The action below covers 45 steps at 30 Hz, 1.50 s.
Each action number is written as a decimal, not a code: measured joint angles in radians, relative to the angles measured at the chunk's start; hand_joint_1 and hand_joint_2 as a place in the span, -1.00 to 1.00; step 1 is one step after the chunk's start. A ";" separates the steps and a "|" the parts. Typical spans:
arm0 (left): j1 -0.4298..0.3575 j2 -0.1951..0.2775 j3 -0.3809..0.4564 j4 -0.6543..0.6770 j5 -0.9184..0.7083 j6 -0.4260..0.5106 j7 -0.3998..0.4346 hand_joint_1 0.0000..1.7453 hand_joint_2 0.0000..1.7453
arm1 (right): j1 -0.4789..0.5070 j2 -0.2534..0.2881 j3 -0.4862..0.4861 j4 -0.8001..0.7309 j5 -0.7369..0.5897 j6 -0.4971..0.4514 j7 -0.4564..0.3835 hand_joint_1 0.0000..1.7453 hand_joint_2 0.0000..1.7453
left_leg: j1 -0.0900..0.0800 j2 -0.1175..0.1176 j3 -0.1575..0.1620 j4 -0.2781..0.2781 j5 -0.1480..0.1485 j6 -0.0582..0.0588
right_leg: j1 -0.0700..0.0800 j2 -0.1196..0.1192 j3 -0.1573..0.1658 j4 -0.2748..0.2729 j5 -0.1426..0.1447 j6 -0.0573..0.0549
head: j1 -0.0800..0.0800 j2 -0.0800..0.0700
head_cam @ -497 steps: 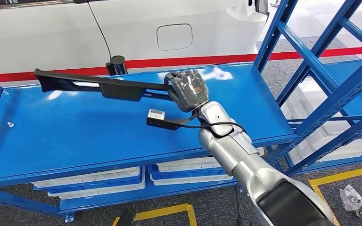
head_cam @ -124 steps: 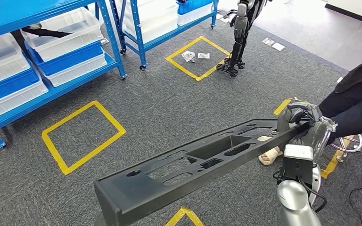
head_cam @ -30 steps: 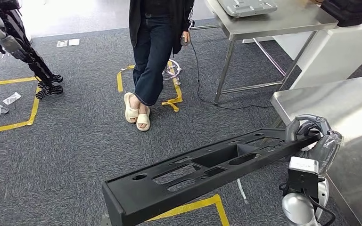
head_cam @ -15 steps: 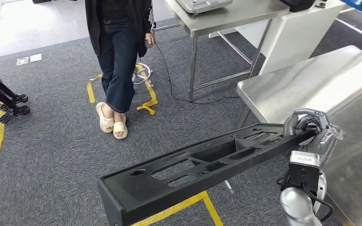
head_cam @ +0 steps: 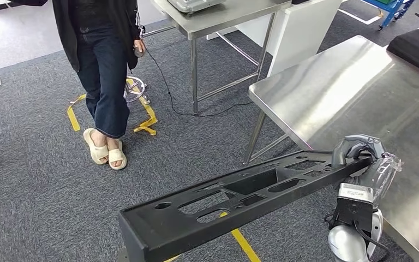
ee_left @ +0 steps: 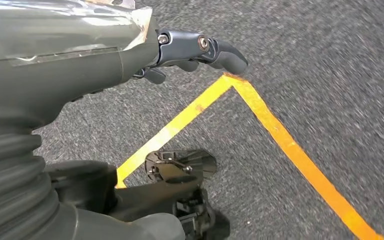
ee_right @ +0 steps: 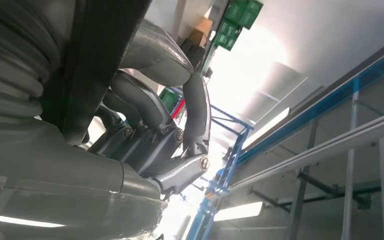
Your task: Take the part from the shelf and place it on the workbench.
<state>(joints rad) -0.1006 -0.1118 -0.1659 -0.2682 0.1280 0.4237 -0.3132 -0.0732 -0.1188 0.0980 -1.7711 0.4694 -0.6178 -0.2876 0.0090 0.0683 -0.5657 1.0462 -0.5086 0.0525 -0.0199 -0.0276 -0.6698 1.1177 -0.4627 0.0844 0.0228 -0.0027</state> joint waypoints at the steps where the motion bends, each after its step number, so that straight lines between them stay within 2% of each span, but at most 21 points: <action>1: -0.001 0.001 0.000 0.000 0.000 -0.007 0.002 -1.00 1.00 | -0.003 0.001 0.000 0.000 0.000 0.002 -0.001 1.00 1.00 | -0.002 0.009 0.002 0.000 -0.003 -0.004 | 0.004 -0.016 0.031 -0.054 0.015 -0.003 | 0.000 0.000; 5: -0.006 0.008 -0.006 0.000 0.000 -0.032 0.014 -1.00 1.00 | -0.017 0.002 0.001 0.001 0.002 0.009 -0.002 1.00 1.00 | -0.006 0.031 0.012 -0.005 -0.012 -0.025 | 0.012 -0.004 0.052 -0.092 0.026 -0.030 | -0.002 0.000; 7: -0.010 0.010 -0.010 -0.001 0.000 -0.036 0.016 -1.00 1.00 | -0.024 0.004 0.001 0.001 0.004 0.009 -0.002 1.00 1.00 | -0.002 -0.005 -0.002 0.031 -0.037 -0.034 | 0.001 0.015 0.056 -0.097 0.028 -0.043 | -0.006 0.000; 9: -0.008 0.013 -0.012 -0.001 0.000 -0.037 0.016 -1.00 1.00 | -0.032 0.008 0.001 0.001 0.005 0.010 -0.002 1.00 1.00 | 0.001 -0.054 -0.056 0.141 -0.094 -0.039 | -0.003 0.035 0.059 -0.099 0.029 -0.057 | -0.011 0.000; 12: -0.003 0.017 -0.015 0.000 0.000 -0.037 0.018 -1.00 1.00 | -0.034 0.013 0.001 0.003 0.005 0.010 -0.002 1.00 1.00 | 0.002 -0.071 -0.133 0.272 -0.125 -0.042 | 0.000 0.071 0.059 -0.098 0.028 -0.062 | -0.013 0.000; 14: -0.003 0.019 -0.015 -0.001 0.000 -0.037 0.018 -1.00 1.00 | -0.034 0.015 0.001 0.004 0.005 0.010 -0.002 1.00 1.00 | 0.007 -0.080 -0.106 0.195 -0.061 -0.042 | -0.002 0.097 0.062 -0.096 0.028 -0.061 | -0.013 0.000; 16: -0.003 0.021 -0.016 -0.001 0.000 -0.037 0.018 -1.00 1.00 | -0.037 0.016 0.001 0.005 0.005 0.010 -0.002 1.00 1.00 | 0.017 -0.122 -0.053 0.073 -0.005 -0.045 | 0.000 0.122 0.058 -0.089 0.026 -0.056 | -0.012 0.000; 18: -0.003 0.022 -0.016 0.000 0.000 -0.037 0.018 -1.00 1.00 | -0.039 0.017 0.001 0.005 0.005 0.010 -0.002 1.00 1.00 | 0.017 -0.147 -0.030 0.020 0.006 -0.042 | 0.002 0.144 0.049 -0.086 0.027 -0.044 | -0.011 0.000; 20: -0.005 0.022 -0.017 0.000 0.000 -0.036 0.019 -1.00 1.00 | -0.037 0.017 0.001 0.005 0.005 0.010 -0.002 1.00 1.00 | 0.011 -0.126 -0.024 0.013 0.010 -0.027 | -0.001 0.158 0.041 -0.089 0.033 -0.030 | -0.010 0.000; 22: -0.009 0.022 -0.017 -0.001 0.000 -0.035 0.018 -1.00 1.00 | -0.036 0.015 0.001 0.006 0.006 0.010 -0.002 1.00 1.00 | 0.009 -0.102 -0.017 0.004 0.018 -0.010 | 0.002 0.117 0.021 -0.062 0.022 -0.023 | -0.007 0.000; 24: -0.007 0.022 -0.018 -0.001 0.000 -0.035 0.018 -1.00 1.00 | -0.036 0.015 0.001 0.006 0.006 0.008 -0.002 1.00 1.00 | 0.006 -0.076 -0.014 -0.001 0.021 0.001 | 0.006 0.057 -0.031 0.040 -0.022 -0.025 | -0.002 0.000; 27: -0.004 0.024 -0.018 -0.001 0.000 -0.034 0.018 -1.00 1.00 | -0.031 0.015 0.001 0.008 0.007 0.008 -0.002 1.00 1.00 | 0.003 -0.036 -0.015 -0.002 0.018 0.005 | 0.003 0.040 -0.107 0.194 -0.070 -0.020 | 0.000 0.000; 28: -0.004 0.024 -0.018 -0.001 0.001 -0.034 0.018 -1.00 1.00 | -0.029 0.015 0.001 0.008 0.007 0.008 -0.002 1.00 1.00 | 0.002 -0.023 -0.015 -0.002 0.017 0.005 | 0.001 0.037 -0.101 0.181 -0.060 -0.013 | 0.000 0.000; 30: -0.004 0.024 -0.018 -0.001 0.001 -0.034 0.018 -1.00 1.00 | -0.028 0.014 0.001 0.009 0.007 0.008 -0.002 1.00 1.00 | 0.002 0.000 -0.011 -0.001 0.013 0.000 | -0.002 0.009 -0.032 0.052 -0.014 0.001 | 0.000 0.000; 33: -0.004 0.025 -0.018 -0.001 0.001 -0.034 0.018 -1.00 1.00 | -0.029 0.012 0.002 0.009 0.008 0.008 -0.002 1.00 1.00 | -0.007 0.027 -0.004 0.000 0.002 -0.016 | 0.010 -0.036 0.044 -0.085 0.028 -0.010 | -0.002 0.000; 35: -0.006 0.024 -0.019 -0.001 0.001 -0.032 0.017 -1.00 1.00 | -0.028 0.010 0.001 0.008 0.008 0.007 -0.002 1.00 1.00 | -0.007 0.045 0.006 -0.004 -0.003 -0.027 | 0.014 -0.015 0.045 -0.088 0.031 -0.026 | -0.004 0.000; 37: -0.010 0.023 -0.020 -0.003 0.002 -0.025 0.013 -1.00 1.00 | -0.026 0.009 0.000 0.004 0.009 0.006 -0.002 1.00 1.00 | -0.001 0.019 0.003 0.015 -0.021 -0.038 | 0.005 0.008 0.050 -0.093 0.033 -0.040 | -0.006 0.000; 40: -0.007 0.022 -0.021 -0.003 0.006 -0.017 0.009 -1.00 1.00 | -0.025 0.010 0.000 0.001 0.010 0.006 -0.002 1.00 1.00 | 0.004 -0.058 -0.072 0.172 -0.103 -0.044 | -0.002 0.039 0.055 -0.096 0.034 -0.062 | -0.013 0.000; 42: -0.001 0.022 -0.021 -0.003 0.008 -0.016 0.009 -1.00 1.00 | -0.022 0.012 0.001 0.001 0.010 0.006 -0.001 1.00 1.00 | 0.005 -0.070 -0.130 0.273 -0.130 -0.045 | 0.000 0.064 0.055 -0.095 0.034 -0.067 | -0.014 0.000; 43: 0.000 0.021 -0.021 -0.003 0.008 -0.016 0.009 -1.00 1.00 | -0.020 0.012 0.001 0.001 0.010 0.006 -0.001 1.00 1.00 | 0.005 -0.071 -0.138 0.276 -0.117 -0.045 | 0.001 0.078 0.056 -0.095 0.034 -0.067 | -0.014 0.000; 45: 0.000 0.020 -0.021 -0.003 0.008 -0.010 0.008 -1.00 1.00 | -0.019 0.012 0.001 0.001 0.010 0.006 -0.001 1.00 1.00 | 0.011 -0.088 -0.098 0.174 -0.044 -0.044 | 0.000 0.105 0.058 -0.093 0.033 -0.066 | -0.015 0.000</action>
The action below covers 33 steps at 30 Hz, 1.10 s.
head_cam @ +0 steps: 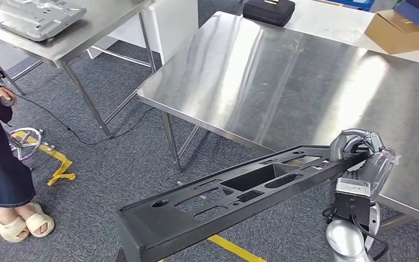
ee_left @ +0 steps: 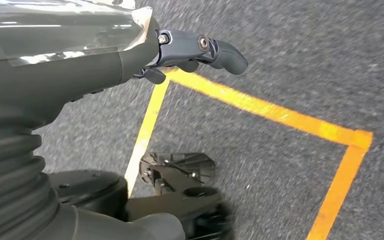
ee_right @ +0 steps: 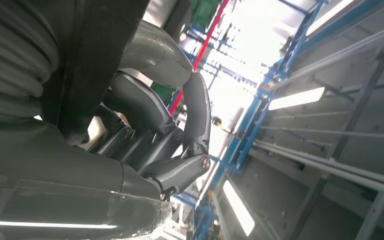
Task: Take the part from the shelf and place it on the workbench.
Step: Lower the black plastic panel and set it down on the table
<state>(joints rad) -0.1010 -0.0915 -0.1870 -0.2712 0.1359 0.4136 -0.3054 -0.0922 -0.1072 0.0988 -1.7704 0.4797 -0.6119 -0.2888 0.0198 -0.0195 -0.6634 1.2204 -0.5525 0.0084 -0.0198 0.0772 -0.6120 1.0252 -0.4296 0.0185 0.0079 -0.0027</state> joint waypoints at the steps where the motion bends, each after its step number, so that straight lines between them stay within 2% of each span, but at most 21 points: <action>1: -0.001 -0.001 0.000 0.000 0.000 0.003 0.000 -1.00 1.00 | 0.000 0.000 0.000 0.000 0.000 0.000 0.000 1.00 1.00 | 0.004 -0.023 0.030 -0.068 0.030 0.000 | 0.002 0.012 -0.001 0.004 -0.001 0.003 | 0.000 0.000; 3: -0.001 -0.005 -0.002 0.000 0.000 0.006 -0.001 -1.00 1.00 | -0.002 -0.001 -0.001 0.000 0.000 0.000 0.001 1.00 1.00 | 0.008 -0.057 0.067 -0.150 0.056 0.003 | 0.005 0.034 -0.008 0.008 -0.001 0.013 | 0.002 0.000; 4: -0.001 -0.007 -0.002 0.000 -0.001 0.006 -0.001 -1.00 1.00 | -0.002 -0.002 -0.001 -0.001 0.000 0.000 0.002 1.00 1.00 | 0.005 -0.058 0.072 -0.158 0.054 0.007 | 0.006 0.044 -0.012 0.008 0.001 0.020 | 0.003 0.000; 6: -0.003 -0.011 -0.003 0.000 -0.001 0.007 -0.001 -1.00 1.00 | -0.001 -0.005 -0.002 -0.001 0.000 0.000 0.003 1.00 1.00 | -0.001 -0.035 0.077 -0.164 0.061 0.021 | 0.002 0.054 -0.021 0.005 0.006 0.034 | 0.003 0.000; 8: -0.007 -0.014 -0.003 -0.001 -0.002 0.008 -0.002 -1.00 1.00 | -0.004 -0.010 -0.003 -0.001 0.001 0.000 0.004 1.00 1.00 | -0.001 -0.010 0.080 -0.175 0.070 0.037 | 0.004 0.011 -0.048 0.046 -0.010 0.039 | 0.008 0.000; 10: -0.005 -0.016 -0.003 -0.001 -0.002 0.008 -0.002 -1.00 1.00 | -0.009 -0.012 -0.003 -0.001 0.001 0.000 0.004 1.00 1.00 | -0.003 0.018 0.082 -0.180 0.072 0.045 | 0.007 -0.046 -0.106 0.161 -0.058 0.036 | 0.015 0.000; 12: -0.003 -0.017 -0.003 0.000 -0.001 0.008 -0.002 -1.00 1.00 | -0.008 -0.012 -0.002 -0.001 0.001 0.000 0.005 1.00 1.00 | -0.005 0.046 0.082 -0.180 0.070 0.047 | 0.005 -0.063 -0.160 0.270 -0.091 0.039 | 0.016 0.000; 13: -0.003 -0.017 -0.003 0.000 -0.001 0.008 -0.003 -1.00 1.00 | -0.007 -0.013 -0.002 0.000 0.001 0.000 0.006 1.00 1.00 | -0.006 0.059 0.082 -0.180 0.069 0.047 | 0.003 -0.067 -0.163 0.276 -0.089 0.045 | 0.016 0.000; 14: -0.003 -0.018 -0.003 0.000 0.000 0.008 -0.003 -1.00 1.00 | -0.006 -0.013 -0.002 0.000 0.001 0.000 0.006 1.00 1.00 | -0.005 0.071 0.082 -0.180 0.068 0.046 | 0.001 -0.073 -0.144 0.242 -0.073 0.053 | 0.017 0.000; 15: -0.004 -0.019 -0.003 0.000 0.000 0.008 -0.003 -1.00 1.00 | -0.006 -0.013 -0.002 0.000 0.001 0.000 0.006 1.00 1.00 | -0.005 0.082 0.084 -0.180 0.066 0.043 | -0.001 -0.088 -0.107 0.175 -0.049 0.061 | 0.017 0.000; 16: -0.004 -0.019 -0.003 0.000 0.000 0.008 -0.003 -1.00 1.00 | -0.007 -0.013 -0.002 0.000 0.001 0.000 0.006 1.00 1.00 | -0.007 0.092 0.087 -0.179 0.063 0.039 | 0.000 -0.116 -0.068 0.103 -0.028 0.065 | 0.018 0.000; 17: -0.004 -0.019 -0.003 0.000 0.000 0.008 -0.004 -1.00 1.00 | -0.008 -0.013 -0.002 0.000 0.001 0.000 0.007 1.00 1.00 | -0.011 0.101 0.090 -0.179 0.059 0.034 | 0.003 -0.139 -0.036 0.046 -0.011 0.063 | 0.018 0.000; 19: -0.004 -0.019 -0.002 0.000 0.001 0.009 -0.004 -1.00 1.00 | -0.009 -0.014 -0.002 0.000 0.001 0.000 0.007 1.00 1.00 | -0.018 0.120 0.099 -0.182 0.052 0.022 | 0.009 -0.159 -0.012 0.005 -0.001 0.048 | 0.017 0.000; 21: -0.006 -0.020 -0.002 -0.001 0.002 0.009 -0.004 -1.00 1.00 | -0.010 -0.014 -0.002 -0.001 0.001 0.000 0.008 1.00 1.00 | -0.017 0.135 0.108 -0.185 0.046 0.011 | 0.006 -0.132 -0.010 0.003 0.002 0.033 | 0.014 0.000; 23: -0.009 -0.021 -0.003 -0.002 0.003 0.009 -0.006 -1.00 1.00 | -0.012 -0.014 -0.002 -0.002 0.007 -0.002 0.006 1.00 1.00 | -0.012 0.102 0.097 -0.153 0.021 0.001 | -0.004 -0.109 -0.008 0.000 0.004 0.017 | 0.011 0.000; 25: -0.007 -0.021 -0.003 -0.002 0.005 0.009 -0.008 -1.00 1.00 | -0.013 -0.012 -0.002 -0.003 0.032 -0.016 0.003 1.00 1.00 | -0.009 0.043 0.043 -0.040 -0.036 -0.003 | -0.006 -0.091 -0.007 0.000 0.004 0.002 | 0.007 0.000; 27: -0.001 -0.021 -0.003 -0.001 0.008 0.009 -0.009 -1.00 1.00 | -0.012 -0.009 -0.002 -0.002 0.062 -0.034 0.001 1.00 1.00 | -0.009 0.020 -0.026 0.080 -0.078 -0.003 | -0.002 -0.073 -0.006 0.000 0.003 -0.005 | 0.006 0.000; 28: 0.000 -0.021 -0.003 -0.001 0.009 0.009 -0.009 -1.00 1.00 | -0.011 -0.009 -0.002 -0.002 0.074 -0.041 0.000 1.00 1.00 | -0.009 0.017 -0.043 0.099 -0.072 -0.003 | -0.001 -0.065 -0.006 0.000 0.003 -0.005 | 0.006 0.000; 29: 0.001 -0.020 -0.003 0.000 0.009 0.010 -0.010 -1.00 1.00 | -0.010 -0.008 -0.002 -0.002 0.083 -0.046 0.000 1.00 1.00 | -0.009 0.017 -0.040 0.077 -0.047 -0.001 | 0.000 -0.059 -0.005 0.001 0.003 -0.005 | 0.006 0.000; 31: 0.000 -0.018 -0.003 0.000 0.010 0.010 -0.011 -1.00 1.00 | -0.009 -0.008 -0.002 -0.002 0.094 -0.052 0.000 1.00 1.00 | -0.008 0.014 0.008 -0.046 0.028 0.006 | 0.000 -0.048 -0.003 0.002 0.002 -0.004 | 0.005 0.000; 33: -0.001 -0.018 -0.003 0.000 0.010 0.011 -0.012 -1.00 1.00 | -0.009 -0.008 -0.002 -0.002 0.098 -0.057 0.000 1.00 1.00 | -0.009 0.010 0.052 -0.148 0.070 0.011 | 0.007 -0.042 -0.005 0.006 -0.002 0.003 | 0.006 0.000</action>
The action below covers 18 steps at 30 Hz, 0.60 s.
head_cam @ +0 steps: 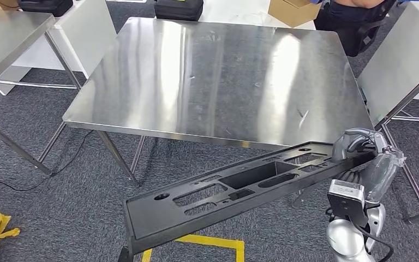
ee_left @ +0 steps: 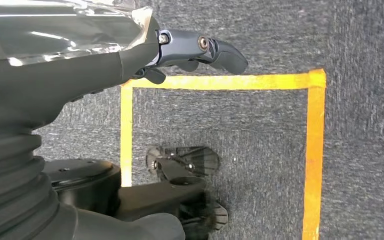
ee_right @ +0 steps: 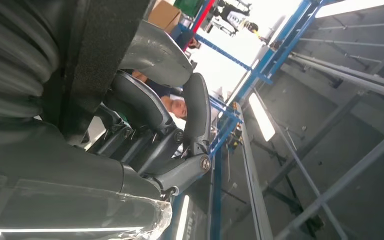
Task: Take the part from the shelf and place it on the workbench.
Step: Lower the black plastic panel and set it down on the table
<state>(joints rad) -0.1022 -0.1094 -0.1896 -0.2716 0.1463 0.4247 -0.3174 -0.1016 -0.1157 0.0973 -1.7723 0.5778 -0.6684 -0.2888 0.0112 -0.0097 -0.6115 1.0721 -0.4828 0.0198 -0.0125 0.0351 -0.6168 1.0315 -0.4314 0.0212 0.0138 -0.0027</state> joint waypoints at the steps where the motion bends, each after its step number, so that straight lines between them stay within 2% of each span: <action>1: 0.000 -0.001 0.000 0.000 0.000 0.000 0.000 -1.00 1.00 | 0.000 0.000 0.000 0.000 0.002 -0.002 0.000 1.00 1.00 | -0.001 -0.001 0.008 -0.020 0.004 0.001 | 0.004 0.001 -0.002 0.001 -0.002 0.001 | 0.000 0.000; 2: 0.000 -0.001 0.000 0.000 0.001 0.000 0.000 -1.00 1.00 | 0.001 0.000 0.000 0.000 0.004 -0.004 0.001 1.00 1.00 | -0.002 -0.001 0.009 -0.025 0.005 0.001 | 0.008 0.002 -0.003 0.002 -0.004 0.003 | 0.001 0.000; 6: 0.000 -0.002 0.000 0.000 0.001 0.001 -0.001 -1.00 1.00 | 0.003 0.000 0.002 0.000 0.010 -0.007 0.002 1.00 1.00 | -0.010 -0.001 0.009 -0.026 0.007 0.008 | 0.009 0.000 0.001 -0.004 -0.002 0.005 | 0.001 0.000; 12: 0.000 -0.002 0.000 0.000 0.001 0.001 -0.001 -1.00 1.00 | 0.003 0.000 0.002 0.000 0.017 -0.009 0.006 1.00 1.00 | -0.011 -0.001 0.009 -0.025 0.005 0.014 | 0.008 0.000 0.005 -0.010 0.000 0.010 | 0.001 0.000; 18: -0.002 0.003 -0.005 0.000 -0.006 -0.020 0.006 -1.00 1.00 | 0.008 0.002 0.002 -0.001 0.031 -0.016 0.017 1.00 1.00 | -0.011 -0.001 0.009 -0.025 0.004 0.015 | 0.009 0.000 0.004 -0.010 0.000 0.015 | 0.000 0.000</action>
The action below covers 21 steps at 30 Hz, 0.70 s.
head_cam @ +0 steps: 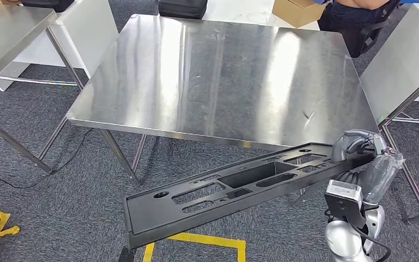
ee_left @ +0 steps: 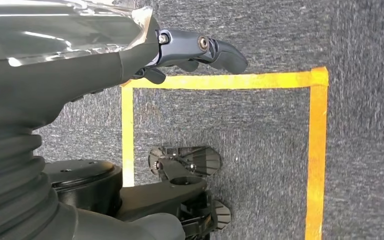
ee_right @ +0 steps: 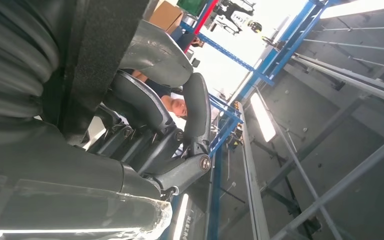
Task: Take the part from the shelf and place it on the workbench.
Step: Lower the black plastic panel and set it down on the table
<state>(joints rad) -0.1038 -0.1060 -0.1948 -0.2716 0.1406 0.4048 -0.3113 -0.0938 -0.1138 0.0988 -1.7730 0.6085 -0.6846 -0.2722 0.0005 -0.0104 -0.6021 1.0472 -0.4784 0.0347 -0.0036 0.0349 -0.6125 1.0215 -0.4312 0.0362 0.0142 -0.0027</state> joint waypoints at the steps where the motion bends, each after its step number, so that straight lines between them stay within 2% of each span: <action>1: -0.001 0.002 -0.002 0.000 -0.001 -0.004 0.003 -1.00 1.00 | 0.001 0.001 0.000 0.000 0.003 0.000 0.002 1.00 1.00 | 0.000 0.000 0.000 0.000 0.000 0.000 | 0.000 0.000 0.000 0.000 0.000 0.000 | 0.000 0.000; 5: -0.003 0.012 -0.012 0.000 -0.002 -0.008 0.008 -1.00 1.00 | 0.003 0.002 0.000 0.000 0.006 -0.002 0.004 1.00 1.00 | 0.002 0.000 0.001 -0.001 0.000 0.000 | 0.001 0.000 0.000 0.000 0.000 0.000 | 0.000 0.000; 11: -0.003 0.019 -0.013 0.000 -0.002 -0.007 0.012 -1.00 1.00 | 0.008 0.002 0.000 0.000 0.006 -0.003 0.005 1.00 1.00 | -0.001 0.000 0.001 -0.001 -0.002 0.002 | -0.006 0.000 0.000 -0.001 0.001 0.002 | 0.000 0.000; 13: -0.003 0.020 -0.013 0.000 -0.002 -0.006 0.012 -1.00 1.00 | 0.009 0.003 0.000 -0.001 0.007 -0.003 0.005 1.00 1.00 | -0.004 0.000 0.001 -0.001 -0.002 0.005 | -0.009 0.000 0.001 -0.002 0.001 0.006 | 0.000 0.000; 16: -0.005 0.021 -0.014 0.000 -0.002 -0.006 0.012 -1.00 1.00 | 0.009 0.002 -0.001 -0.003 0.009 -0.003 0.005 1.00 1.00 | 0.002 0.004 0.016 -0.018 0.006 0.018 | -0.009 -0.006 -0.007 0.012 -0.007 0.014 | 0.001 0.000; 18: -0.006 0.021 -0.014 0.000 -0.003 -0.006 0.013 -1.00 1.00 | 0.009 0.002 -0.001 -0.004 0.009 -0.005 0.006 1.00 1.00 | 0.008 0.009 0.028 -0.029 0.012 0.025 | -0.012 -0.016 -0.046 0.092 -0.043 0.015 | 0.004 0.000; 20: -0.006 0.021 -0.015 0.000 -0.003 -0.006 0.015 -1.00 1.00 | 0.011 0.001 -0.001 -0.003 0.008 -0.005 0.006 1.00 1.00 | 0.009 0.013 0.029 -0.030 0.012 0.025 | -0.016 -0.020 -0.114 0.223 -0.091 0.018 | 0.006 0.000; 21: -0.005 0.021 -0.015 0.000 -0.003 -0.006 0.015 -1.00 1.00 | 0.013 0.001 -0.002 -0.003 0.007 -0.005 0.006 1.00 1.00 | 0.011 0.014 0.028 -0.030 0.010 0.023 | -0.020 -0.021 -0.138 0.266 -0.101 0.023 | 0.006 0.000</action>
<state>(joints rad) -0.1089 -0.0854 -0.2097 -0.2716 0.1373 0.3990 -0.2958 -0.0804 -0.1128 0.0973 -1.7762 0.6158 -0.6901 -0.2666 0.0111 0.0037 -0.5736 1.0169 -0.4682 0.0575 -0.0240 0.0135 -0.7508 1.2878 -0.5326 0.0590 0.0202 -0.0027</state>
